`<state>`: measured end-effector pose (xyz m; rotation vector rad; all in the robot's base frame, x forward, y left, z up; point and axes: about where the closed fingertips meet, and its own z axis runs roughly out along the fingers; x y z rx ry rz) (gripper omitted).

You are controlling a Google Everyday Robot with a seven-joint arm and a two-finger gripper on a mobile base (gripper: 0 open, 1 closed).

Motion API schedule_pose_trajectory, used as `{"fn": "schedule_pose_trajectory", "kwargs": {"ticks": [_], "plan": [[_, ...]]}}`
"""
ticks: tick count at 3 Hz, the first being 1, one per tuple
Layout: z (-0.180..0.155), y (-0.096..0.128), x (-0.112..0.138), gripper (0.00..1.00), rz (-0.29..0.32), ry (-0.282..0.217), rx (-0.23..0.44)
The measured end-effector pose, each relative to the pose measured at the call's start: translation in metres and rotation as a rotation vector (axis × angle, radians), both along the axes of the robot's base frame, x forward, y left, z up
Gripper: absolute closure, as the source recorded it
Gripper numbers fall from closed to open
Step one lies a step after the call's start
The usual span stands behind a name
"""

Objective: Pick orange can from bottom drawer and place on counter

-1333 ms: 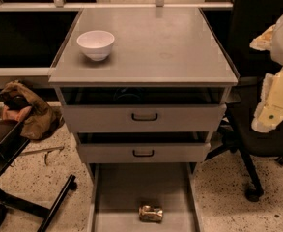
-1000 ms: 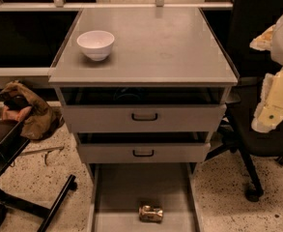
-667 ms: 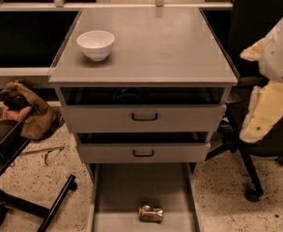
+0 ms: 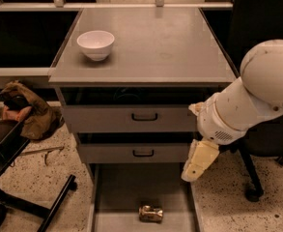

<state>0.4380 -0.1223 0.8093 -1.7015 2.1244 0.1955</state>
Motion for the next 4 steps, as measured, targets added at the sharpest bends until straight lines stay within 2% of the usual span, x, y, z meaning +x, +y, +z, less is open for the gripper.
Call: {"fn": "schedule_pose_trajectory", "kwargs": {"ticks": [1,2,3,4], "plan": [[0.000,0.000,0.000,0.00,0.000,0.000,0.000],[-0.039,0.016,-0.001,0.00,0.017,0.043,0.077],[-0.114,0.046,-0.014,0.00,-0.003,0.125,0.181],[-0.180,0.068,-0.023,0.00,-0.032,0.175,0.263]]}}
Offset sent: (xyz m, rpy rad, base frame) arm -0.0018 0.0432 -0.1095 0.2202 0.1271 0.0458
